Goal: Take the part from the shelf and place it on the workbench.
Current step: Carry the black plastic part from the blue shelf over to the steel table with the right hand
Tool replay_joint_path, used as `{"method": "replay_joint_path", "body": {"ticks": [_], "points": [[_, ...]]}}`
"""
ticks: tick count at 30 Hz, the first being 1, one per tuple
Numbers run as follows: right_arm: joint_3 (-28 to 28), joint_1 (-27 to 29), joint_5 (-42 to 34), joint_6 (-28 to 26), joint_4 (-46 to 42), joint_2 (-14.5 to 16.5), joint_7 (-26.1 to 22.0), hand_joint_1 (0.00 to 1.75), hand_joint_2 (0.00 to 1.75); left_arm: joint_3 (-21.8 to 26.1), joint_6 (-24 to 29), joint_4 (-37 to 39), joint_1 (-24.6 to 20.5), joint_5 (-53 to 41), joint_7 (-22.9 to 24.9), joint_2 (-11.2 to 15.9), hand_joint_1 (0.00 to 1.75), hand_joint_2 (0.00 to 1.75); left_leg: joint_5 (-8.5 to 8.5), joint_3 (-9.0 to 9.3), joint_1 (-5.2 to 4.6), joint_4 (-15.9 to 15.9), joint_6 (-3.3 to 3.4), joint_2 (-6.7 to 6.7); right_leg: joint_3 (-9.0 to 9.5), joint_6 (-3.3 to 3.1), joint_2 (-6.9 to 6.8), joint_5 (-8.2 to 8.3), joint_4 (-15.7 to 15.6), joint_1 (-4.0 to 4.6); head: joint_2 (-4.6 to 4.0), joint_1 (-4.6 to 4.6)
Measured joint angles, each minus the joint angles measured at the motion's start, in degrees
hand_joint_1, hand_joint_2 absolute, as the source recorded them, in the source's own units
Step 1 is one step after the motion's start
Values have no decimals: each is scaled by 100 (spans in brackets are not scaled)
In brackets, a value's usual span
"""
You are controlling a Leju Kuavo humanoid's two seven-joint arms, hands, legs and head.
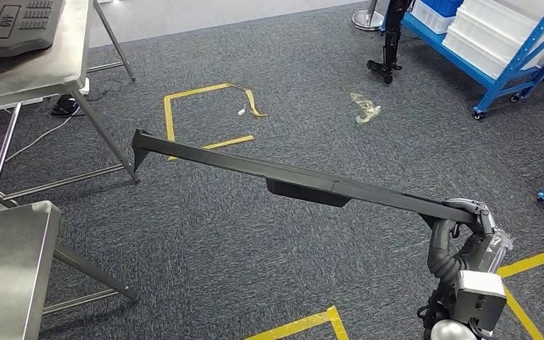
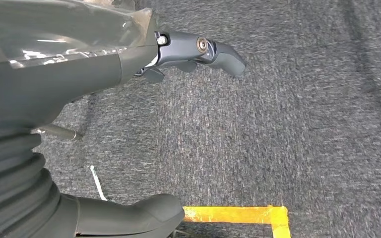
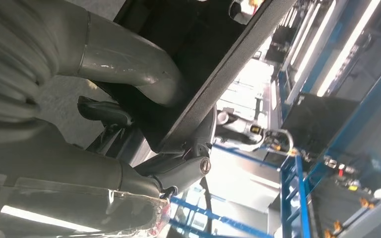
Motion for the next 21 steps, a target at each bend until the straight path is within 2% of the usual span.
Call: {"method": "replay_joint_path", "body": {"ticks": [2,3,5,6,7,8,10,12,13,14,16,17,18,19,21], "points": [[0,-34,22,14,1,14,6,175,175,0,0,-7,-18,-5,9,1,0,175,224,363,-41,-684,58,166,14,12,-70,-18,3,31,-1,3],[1,-47,30,16,1,20,11,175,175,-1,-1,-9,-28,-10,13,1,0,175,253,439,-70,-848,83,216,13,24,-107,-25,5,46,-1,4],[2,-66,43,20,3,34,20,175,175,-2,-2,-10,-38,-15,19,1,0,175,255,428,-117,-903,128,155,15,70,-190,-31,-8,61,-1,6],[3,-76,55,23,4,40,22,175,175,-2,-2,-10,-36,-17,23,1,0,175,276,441,-108,-937,162,111,14,98,-200,-45,-4,58,0,6],[3,-84,65,26,6,46,23,175,175,-1,-2,-12,-36,-17,26,1,0,175,301,459,-96,-975,200,67,-8,118,-145,-91,53,53,-1,7],[2,-92,75,29,7,49,23,175,175,0,-3,-15,-40,-17,28,1,0,175,328,478,-77,-1013,234,27,-79,122,-44,-182,215,50,-1,11],[1,-95,82,34,15,52,30,175,175,1,-9,-25,-55,-21,31,-1,0,175,355,486,-57,-1044,272,-65,-388,98,190,-474,873,35,-1,19],[0,-92,80,38,37,54,39,175,175,1,-16,-30,-56,-23,32,-9,0,175,358,476,-56,-1041,275,-169,-721,109,269,-677,1525,22,-1,20],[0,-90,84,46,49,55,42,175,175,1,-16,-30,-52,-23,37,-13,0,175,359,476,-54,-1037,273,-223,-772,146,277,-659,1591,11,-1,20],[-1,-91,90,59,56,55,46,175,175,2,-16,-31,-49,-24,44,-16,0,175,359,479,-47,-1031,267,-280,-704,203,286,-544,1414,-6,-1,20],[-2,-101,109,99,63,55,54,175,175,3,-15,-38,-50,-25,63,-21,0,175,349,478,-34,-998,232,-393,-347,325,402,-201,623,-64,0,20],[-1,-109,115,117,71,56,58,175,175,3,-14,-44,-51,-26,71,-22,0,175,340,469,-40,-974,204,-442,-198,344,471,-75,285,-83,0,23],[-1,-118,119,132,79,57,61,175,175,3,-11,-49,-50,-25,77,-22,0,175,339,451,-48,-958,168,-482,-106,330,523,-7,90,-90,0,23],[0,-127,120,143,87,59,62,175,175,3,-9,-52,-46,-25,82,-23,0,175,347,431,-55,-956,131,-515,-85,288,542,5,41,-80,0,23],[0,-148,121,161,99,63,63,175,175,4,-3,-54,-34,-23,88,-26,0,175,367,402,-44,-962,74,-558,-82,196,475,36,38,-70,0,20]]}}
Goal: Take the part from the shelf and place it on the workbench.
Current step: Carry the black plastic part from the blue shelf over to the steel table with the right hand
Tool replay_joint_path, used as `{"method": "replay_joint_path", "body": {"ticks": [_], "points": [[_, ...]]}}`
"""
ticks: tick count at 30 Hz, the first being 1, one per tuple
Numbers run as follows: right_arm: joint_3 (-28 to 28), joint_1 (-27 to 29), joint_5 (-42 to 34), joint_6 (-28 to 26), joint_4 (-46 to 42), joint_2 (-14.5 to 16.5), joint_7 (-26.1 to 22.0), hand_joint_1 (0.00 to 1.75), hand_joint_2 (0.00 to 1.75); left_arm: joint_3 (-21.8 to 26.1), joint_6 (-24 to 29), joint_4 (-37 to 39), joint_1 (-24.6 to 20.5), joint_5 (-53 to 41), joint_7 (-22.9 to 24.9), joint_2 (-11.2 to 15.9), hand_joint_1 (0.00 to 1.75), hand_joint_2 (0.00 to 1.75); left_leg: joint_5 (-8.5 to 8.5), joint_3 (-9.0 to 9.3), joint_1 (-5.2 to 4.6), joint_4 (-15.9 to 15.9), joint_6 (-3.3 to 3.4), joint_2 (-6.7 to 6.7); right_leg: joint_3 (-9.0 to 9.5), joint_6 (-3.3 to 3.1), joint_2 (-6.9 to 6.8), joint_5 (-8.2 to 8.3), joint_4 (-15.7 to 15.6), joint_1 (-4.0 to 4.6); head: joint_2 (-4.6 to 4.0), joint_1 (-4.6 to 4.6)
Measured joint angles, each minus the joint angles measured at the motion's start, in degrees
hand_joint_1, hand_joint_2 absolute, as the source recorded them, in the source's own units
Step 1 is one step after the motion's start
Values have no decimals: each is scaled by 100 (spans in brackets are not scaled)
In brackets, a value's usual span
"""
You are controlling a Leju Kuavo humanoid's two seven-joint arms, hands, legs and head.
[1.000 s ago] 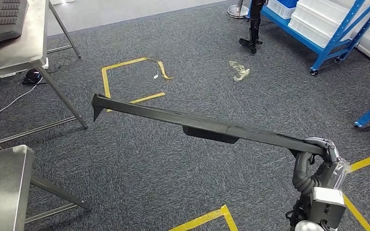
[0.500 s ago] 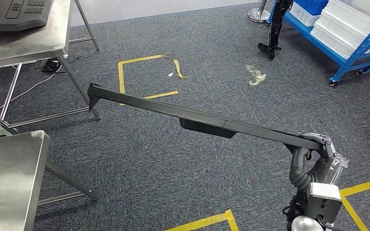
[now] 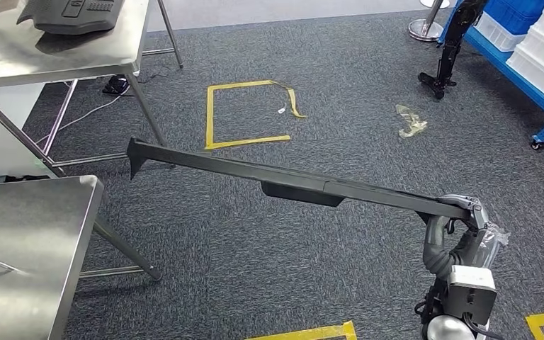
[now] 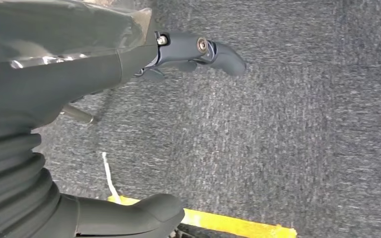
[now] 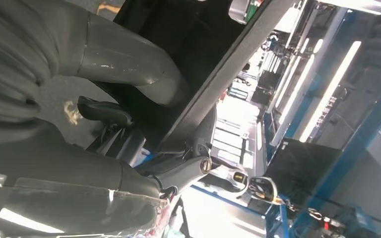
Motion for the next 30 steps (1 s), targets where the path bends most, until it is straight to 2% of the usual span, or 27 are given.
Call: {"method": "replay_joint_path", "body": {"ticks": [2,3,5,6,7,8,9,11,12,13,15,16,17,18,20,21,22,23,24,26,27,28,30], "points": [[-1,-30,1,20,5,4,-2,175,175,2,3,0,5,0,2,-3,0,175,-114,-78,7,163,-44,141,3,-82,-75,23,-16,-17,0,-10],[-1,-41,-3,32,6,6,-3,175,175,3,4,0,2,1,2,-5,0,175,-263,-190,10,405,-63,255,5,-123,-122,27,-24,-21,0,-18],[-3,-59,-16,56,23,9,-7,175,175,8,8,0,-3,10,1,-15,0,175,-639,-551,15,1160,-96,427,-1,-181,-231,21,-23,15,0,-31],[-3,-76,-24,72,40,12,-9,175,175,18,12,0,0,21,1,-20,0,175,-755,-708,20,1486,-103,454,-5,-193,-285,18,-23,34,0,-31],[-3,-99,-29,85,61,16,-10,175,175,30,16,0,6,37,-1,-25,0,175,-769,-782,21,1637,-102,466,-7,-201,-336,17,-22,48,0,-32],[-1,-127,-32,100,83,22,-12,175,175,46,21,0,12,51,-2,-28,0,175,-673,-736,20,1551,-90,479,-4,-202,-381,15,-22,57,-1,-32],[0,-157,-33,118,104,31,-14,175,175,61,26,0,15,65,-4,-30,0,175,-501,-576,16,1252,-68,512,3,-204,-424,12,-22,64,-1,-32],[3,-220,-33,145,136,46,-20,175,175,84,36,0,6,81,-11,-31,0,175,-202,-156,-14,468,-8,678,13,-198,-501,-2,-18,95,0,-32],[4,-250,-32,154,149,50,-22,175,175,93,44,-1,-2,89,-16,-34,0,175,-132,-26,-38,210,21,743,11,-187,-536,-10,-15,113,0,-29],[5,-277,-32,157,163,53,-25,175,175,105,50,-1,-7,95,-20,-39,0,175,-121,26,-64,88,46,774,9,-168,-572,-18,-14,128,0,-27],[8,-316,-28,158,184,63,-27,175,175,128,57,-1,-4,102,-32,-52,0,175,-111,16,-97,50,102,690,23,-117,-652,-28,-29,139,0,-24],[10,-330,-22,158,191,69,-27,175,175,137,56,-1,4,102,-37,-60,0,175,-92,34,-93,16,137,643,20,-88,-645,-50,-10,131,0,-25],[11,-337,-11,158,195,74,-32,175,175,143,56,-2,6,99,-45,-64,0,175,-66,56,-78,-21,176,596,-19,-75,-577,-115,89,126,1,-25],[11,-339,-1,157,196,75,-35,175,175,146,56,-3,1,93,-52,-69,0,175,-41,79,-58,-55,208,549,-113,-74,-472,-228,302,124,1,-22],[11,-311,17,154,198,76,-38,175,175,148,55,-4,-13,77,-59,-75,0,175,-20,85,-38,-70,240,439,-464,-101,-259,-536,1029,101,2,-19],[10,-287,27,153,198,76,-35,175,175,148,54,-4,-14,71,-59,-81,0,175,-20,81,-38,-69,242,373,-641,-97,-219,-647,1378,93,2,-17],[11,-262,39,153,199,77,-31,175,175,150,52,-4,-9,69,-59,-88,0,175,-19,80,-37,-66,242,304,-751,-72,-203,-687,1580,83,2,-16],[11,-244,54,155,199,78,-30,175,175,154,51,-4,-1,69,-59,-95,0,175,-19,82,-33,-62,239,233,-758,-27,-194,-634,1562,69,2,-16],[13,-234,67,160,198,79,-29,175,175,158,51,-4,6,71,-59,-99,0,175,-21,86,-23,-54,231,158,-649,36,-172,-491,1303,49,2,-15],[16,-231,79,169,199,81,-28,175,175,167,49,-4,8,75,-59,-104,0,175,-34,80,-10,-15,188,11,-282,149,-4,-152,491,-2,2,-13],[18,-233,84,179,200,82,-27,175,175,170,46,-4,7,77,-60,-104,0,175,-42,64,-9,8,154,-57,-138,156,73,-42,190,-20,2,-12],[20,-234,88,190,201,82,-26,175,175,172,43,-4,11,78,-62,-106,0,175,-43,41,-11,22,116,-111,-67,132,124,7,40,-21,2,-13],[23,-238,99,220,202,84,-22,175,175,178,38,-4,40,83,-66,-108,0,175,-21,-1,-1,18,47,-202,-47,37,62,30,8,2,2,-14]]}}
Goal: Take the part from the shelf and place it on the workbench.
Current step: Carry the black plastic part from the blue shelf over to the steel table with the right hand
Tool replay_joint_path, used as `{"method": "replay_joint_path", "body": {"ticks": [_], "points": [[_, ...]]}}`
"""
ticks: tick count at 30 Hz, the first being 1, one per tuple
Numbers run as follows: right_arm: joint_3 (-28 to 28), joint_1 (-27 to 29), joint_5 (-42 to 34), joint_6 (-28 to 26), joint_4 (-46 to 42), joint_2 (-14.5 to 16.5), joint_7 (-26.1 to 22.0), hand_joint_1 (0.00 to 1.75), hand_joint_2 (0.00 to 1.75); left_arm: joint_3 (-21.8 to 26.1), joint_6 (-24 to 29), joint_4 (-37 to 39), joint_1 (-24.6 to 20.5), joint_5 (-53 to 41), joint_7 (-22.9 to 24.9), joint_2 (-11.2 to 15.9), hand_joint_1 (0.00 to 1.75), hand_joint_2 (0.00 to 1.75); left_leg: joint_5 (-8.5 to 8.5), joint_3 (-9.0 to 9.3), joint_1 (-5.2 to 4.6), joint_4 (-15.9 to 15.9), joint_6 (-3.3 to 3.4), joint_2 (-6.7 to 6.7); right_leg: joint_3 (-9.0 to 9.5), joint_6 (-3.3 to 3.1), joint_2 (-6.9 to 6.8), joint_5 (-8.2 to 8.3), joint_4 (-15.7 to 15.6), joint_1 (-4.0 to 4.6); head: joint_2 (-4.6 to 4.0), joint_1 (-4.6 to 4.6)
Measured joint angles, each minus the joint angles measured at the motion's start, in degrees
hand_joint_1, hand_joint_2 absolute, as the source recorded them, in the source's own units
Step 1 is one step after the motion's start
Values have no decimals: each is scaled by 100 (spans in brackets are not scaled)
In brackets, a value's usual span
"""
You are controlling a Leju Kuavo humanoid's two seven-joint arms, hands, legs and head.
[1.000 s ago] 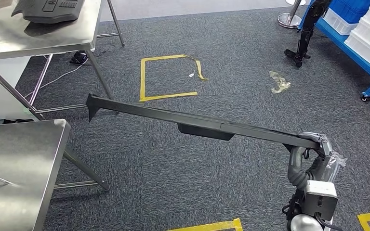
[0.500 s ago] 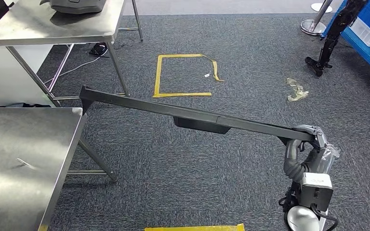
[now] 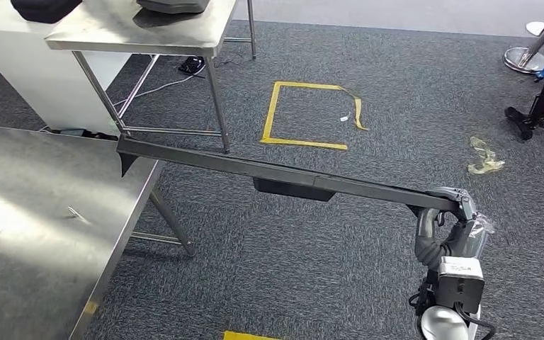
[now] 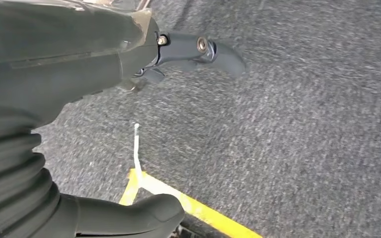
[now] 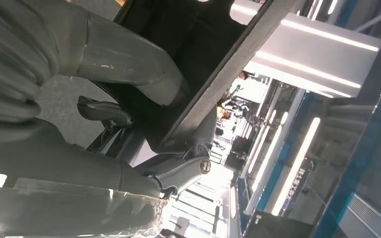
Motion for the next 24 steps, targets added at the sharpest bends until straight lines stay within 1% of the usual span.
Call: {"method": "replay_joint_path", "body": {"ticks": [1,2,3,4,5,6,7,8,9,10,11,12,13,14,15,16,17,18,19,20,21,22,23,24], "points": [[2,-9,4,10,0,1,1,175,175,3,-1,0,19,1,-2,-1,0,175,-5,-15,7,11,-27,37,-1,-35,-50,14,-3,-1,0,-1],[4,-15,7,16,0,2,1,175,175,7,-4,0,33,2,-4,-1,0,175,-55,-49,5,78,-51,153,2,-77,-105,24,-10,-7,0,-11],[4,-19,8,20,-1,2,1,175,175,8,-9,0,37,1,-5,0,0,175,-165,-127,3,241,-72,309,5,-120,-164,28,-18,-16,0,-24],[2,-20,7,21,-1,1,0,175,175,9,-14,0,35,-1,-7,-1,0,175,-329,-255,4,515,-92,485,7,-157,-228,26,-21,-12,0,-37],[-1,-14,6,22,-1,-1,-1,175,175,8,-20,0,30,-3,-8,-3,0,175,-517,-433,8,881,-110,600,7,-189,-297,18,-21,3,0,-49],[-4,-9,4,22,-1,-2,-1,175,175,8,-24,0,30,-6,-8,-6,0,175,-673,-618,18,1252,-123,645,6,-207,-373,11,-21,18,0,-50],[-5,-5,2,22,-1,-2,-1,175,175,9,-25,0,33,-7,-8,-9,0,175,-750,-752,24,1516,-130,663,6,-214,-449,5,-21,30,0,-50],[-5,-1,-1,22,-1,-2,-1,175,175,11,-26,0,38,-7,-8,-10,0,175,-725,-791,27,1591,-131,677,9,-221,-524,-1,-21,37,0,-50],[-4,0,-3,22,-1,-2,-1,175,175,15,-27,0,42,-7,-7,-11,0,175,-603,-715,28,1442,-124,701,16,-225,-594,-6,-21,42,0,-50],[-4,1,-5,23,-1,-2,-1,175,175,20,-27,0,43,-6,-7,-10,0,175,-424,-536,27,1110,-106,757,27,-229,-659,-13,-21,45,0,-50],[-3,0,-5,28,-2,-1,-1,175,175,26,-27,0,39,-6,-7,-9,0,175,-270,-317,15,707,-84,890,40,-226,-718,-23,-20,55,0,-50],[-3,-1,-5,34,-2,0,-1,175,175,31,-27,0,31,-6,-7,-8,0,175,-161,-140,-7,375,-56,998,51,-210,-774,-38,-17,79,0,-48],[-3,-5,-5,42,-3,1,0,175,175,36,-26,0,23,-6,-7,-8,0,175,-109,-31,-31,161,-27,1079,58,-189,-828,-52,-15,98,0,-44],[-2,-11,-4,48,-3,1,0,175,175,42,-24,0,18,-6,-8,-8,0,175,-106,2,-59,72,-2,1107,65,-162,-881,-65,-15,116,0,-39],[2,-19,-4,51,-3,4,1,175,175,49,-23,0,19,-5,-8,-8,0,175,-101,-12,-81,65,27,1036,74,-134,-941,-73,-21,123,0,-36],[7,-29,-4,52,-4,7,1,175,175,57,-21,0,25,-5,-9,-8,0,175,-83,-3,-74,42,63,967,75,-105,-967,-85,-21,121,0,-34],[14,-37,-4,53,-4,11,3,175,175,64,-20,0,32,-4,-9,-10,0,175,-63,15,-67,8,96,898,72,-79,-905,-112,9,109,-1,-31],[19,-43,-3,53,-5,13,2,175,175,70,-19,-1,34,-3,-8,-9,0,175,-39,38,-50,-25,131,833,24,-68,-768,-184,131,100,-1,-27],[21,-46,-3,53,-4,10,2,175,175,75,-18,-1,29,-2,-8,-8,0,175,-18,62,-28,-52,160,767,-91,-71,-589,-306,375,94,-1,-21],[23,-47,-4,56,1,7,2,175,175,78,-17,-1,20,-1,-8,-10,0,175,-12,62,-26,-59,175,699,-254,-91,-419,-454,723,80,-1,-16],[24,-47,-5,62,9,3,2,175,175,81,-17,-1,13,1,-8,-11,0,175,-7,58,-21,-57,186,623,-454,-108,-323,-602,1119,80,0,-15],[24,-47,-6,72,21,1,4,175,175,83,-18,-1,11,1,-9,-17,0,175,-6,56,-20,-55,190,541,-621,-105,-285,-692,1434,79,0,-14],[25,-48,-5,85,34,0,5,175,175,86,-18,-1,14,1,-8,-23,0,175,-5,57,-15,-52,191,455,-701,-77,-269,-692,1562,73,0,-14],[26,-52,-5,98,46,0,5,175,175,90,-18,0,21,2,-8,-27,0,175,-4,63,-9,-49,187,368,-672,-30,-255,-600,1465,64,0,-14]]}}
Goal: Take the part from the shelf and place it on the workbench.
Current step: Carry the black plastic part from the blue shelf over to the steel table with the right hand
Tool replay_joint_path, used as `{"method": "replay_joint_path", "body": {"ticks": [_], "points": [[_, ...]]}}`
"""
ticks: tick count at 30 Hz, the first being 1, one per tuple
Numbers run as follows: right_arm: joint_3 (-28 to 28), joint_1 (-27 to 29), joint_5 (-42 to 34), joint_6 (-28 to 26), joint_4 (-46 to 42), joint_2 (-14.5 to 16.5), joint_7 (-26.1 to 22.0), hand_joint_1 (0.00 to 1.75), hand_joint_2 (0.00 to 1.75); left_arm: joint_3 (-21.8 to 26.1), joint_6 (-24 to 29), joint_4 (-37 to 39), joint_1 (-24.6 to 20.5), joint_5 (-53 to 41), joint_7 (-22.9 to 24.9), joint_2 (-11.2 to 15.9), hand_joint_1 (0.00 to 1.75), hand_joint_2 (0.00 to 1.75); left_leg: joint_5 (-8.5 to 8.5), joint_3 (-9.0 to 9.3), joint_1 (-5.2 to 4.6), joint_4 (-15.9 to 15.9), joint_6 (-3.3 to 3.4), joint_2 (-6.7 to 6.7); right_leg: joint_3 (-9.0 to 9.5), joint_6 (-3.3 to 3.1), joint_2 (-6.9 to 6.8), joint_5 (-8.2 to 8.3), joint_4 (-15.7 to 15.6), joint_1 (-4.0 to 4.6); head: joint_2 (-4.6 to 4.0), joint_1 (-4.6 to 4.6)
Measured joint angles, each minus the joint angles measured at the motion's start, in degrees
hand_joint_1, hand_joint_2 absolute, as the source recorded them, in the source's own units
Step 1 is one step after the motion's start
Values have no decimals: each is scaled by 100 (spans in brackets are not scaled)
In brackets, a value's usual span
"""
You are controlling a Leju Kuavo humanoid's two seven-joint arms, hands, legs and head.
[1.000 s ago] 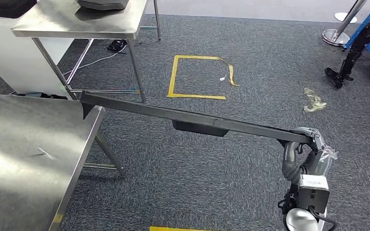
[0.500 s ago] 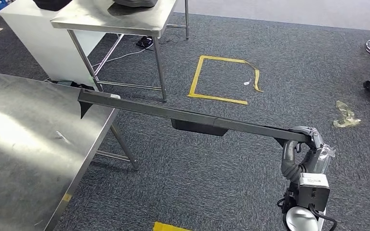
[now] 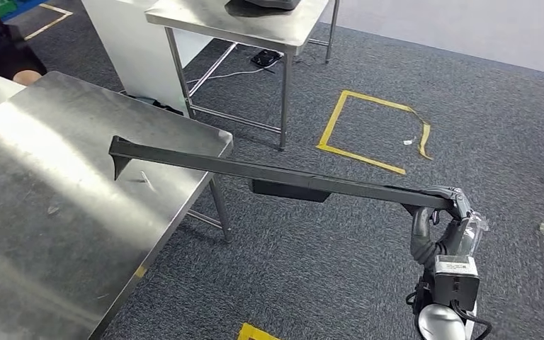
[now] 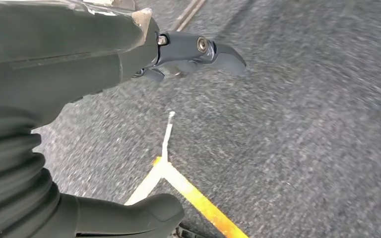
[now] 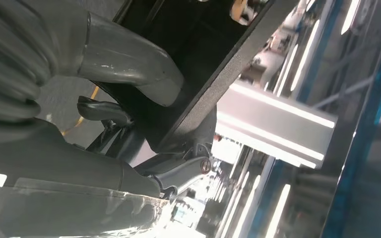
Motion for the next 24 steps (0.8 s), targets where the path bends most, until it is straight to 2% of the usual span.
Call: {"method": "replay_joint_path", "body": {"ticks": [1,2,3,4,5,7,8,9,10,11,12,13,14,15,16,17,18,19,20,21,22,23,24], "points": [[1,-6,1,13,8,-1,0,175,175,3,-2,0,4,1,0,-5,0,175,0,8,9,4,-9,-86,131,59,35,161,-303,-18,0,0],[2,-15,2,24,13,-1,-1,175,175,5,-5,-1,6,1,0,-7,0,175,-2,9,17,12,-28,-171,314,119,149,339,-716,-51,0,3],[4,-24,2,31,19,-1,-3,175,175,9,-9,-1,5,1,-1,-6,0,175,-9,-3,13,34,-57,-250,471,145,277,476,-1077,-76,0,3],[7,-32,3,36,24,-1,-4,175,175,11,-12,-2,4,0,-2,-6,0,175,-11,-26,7,51,-92,-319,581,141,372,560,-1323,-95,0,3],[10,-38,3,39,28,-1,-7,175,175,14,-11,-2,8,-2,-3,-4,0,175,-6,-57,4,61,-131,-382,630,112,433,591,-1437,-98,0,3],[13,-47,10,40,32,0,-9,175,175,19,-7,-2,30,-9,-5,-1,0,175,20,-101,18,52,-199,-490,640,20,329,612,-1452,-87,0,-1],[14,-51,12,40,31,1,-10,175,175,21,-8,-2,42,-15,-8,2,0,175,6,-122,21,72,-228,-447,645,-13,267,623,-1458,-90,0,-1],[14,-44,13,34,28,1,-14,175,175,23,-19,-2,45,-30,-11,6,0,175,-64,-173,16,172,-253,-318,653,-54,197,628,-1467,-99,0,-14],[14,-18,11,25,19,1,-20,175,175,24,-35,-2,40,-49,-14,10,0,175,-200,-277,12,390,-274,-135,662,-90,120,627,-1477,-107,0,-26],[12,22,9,13,7,-1,-25,175,175,23,-52,-2,33,-68,-17,13,0,175,-383,-436,9,720,-292,79,669,-120,40,617,-1477,-89,0,-39],[10,70,7,1,-4,-4,-29,175,175,22,-68,-2,26,-90,-18,14,0,175,-571,-630,16,1112,-307,217,672,-150,-44,605,-1477,-72,0,-51],[9,114,4,-7,-13,-6,-30,175,175,21,-77,-2,23,-102,-17,14,0,175,-701,-806,24,1460,-316,284,674,-162,-128,595,-1477,-54,0,-51],[8,146,2,-10,-18,-8,-29,175,175,21,-80,-2,24,-108,-14,14,0,175,-735,-906,28,1653,-317,313,679,-173,-208,586,-1477,-42,0,-52],[9,167,1,-10,-22,-9,-29,175,175,21,-82,-2,27,-113,-10,14,0,175,-659,-893,28,1630,-311,330,689,-181,-283,577,-1477,-36,0,-52],[10,180,0,-7,-27,-9,-28,175,175,21,-84,-2,28,-115,-7,17,0,175,-496,-761,24,1383,-293,364,705,-187,-353,566,-1477,-32,0,-52],[11,187,0,0,-35,-9,-27,175,175,22,-84,-3,27,-118,-5,21,0,175,-301,-545,14,994,-260,459,726,-189,-414,553,-1477,-27,0,-53],[12,190,1,7,-44,-9,-27,175,175,22,-85,-3,20,-122,-4,26,0,175,-168,-330,-18,606,-223,619,746,-178,-469,534,-1473,-8,0,-52],[12,190,0,14,-54,-10,-26,175,175,22,-85,-4,11,-127,-6,29,0,175,-91,-176,-49,318,-185,741,761,-158,-521,515,-1473,12,0,-49],[12,190,-1,20,-62,-11,-26,175,175,22,-86,-4,4,-131,-8,31,0,175,-75,-100,-80,165,-155,826,773,-135,-571,499,-1472,34,0,-46],[12,190,-1,23,-68,-11,-25,175,175,22,-86,-4,0,-134,-9,32,0,175,-97,-92,-109,123,-133,827,786,-110,-630,486,-1479,51,0,-44],[12,189,-1,26,-74,-11,-25,175,175,22,-86,-4,0,-136,-11,32,0,175,-87,-95,-112,107,-108,740,810,-87,-698,476,-1493,62,0,-42],[12,189,1,29,-82,-11,-24,175,175,22,-86,-4,6,-137,-11,30,0,175,-70,-75,-100,76,-80,671,826,-62,-704,455,-1488,59,0,-41],[14,189,5,32,-93,-12,-25,175,175,22,-85,-5,7,-137,-13,30,0,175,-48,-49,-81,41,-44,596,816,-38,-613,411,-1432,53,-1,-39]]}}
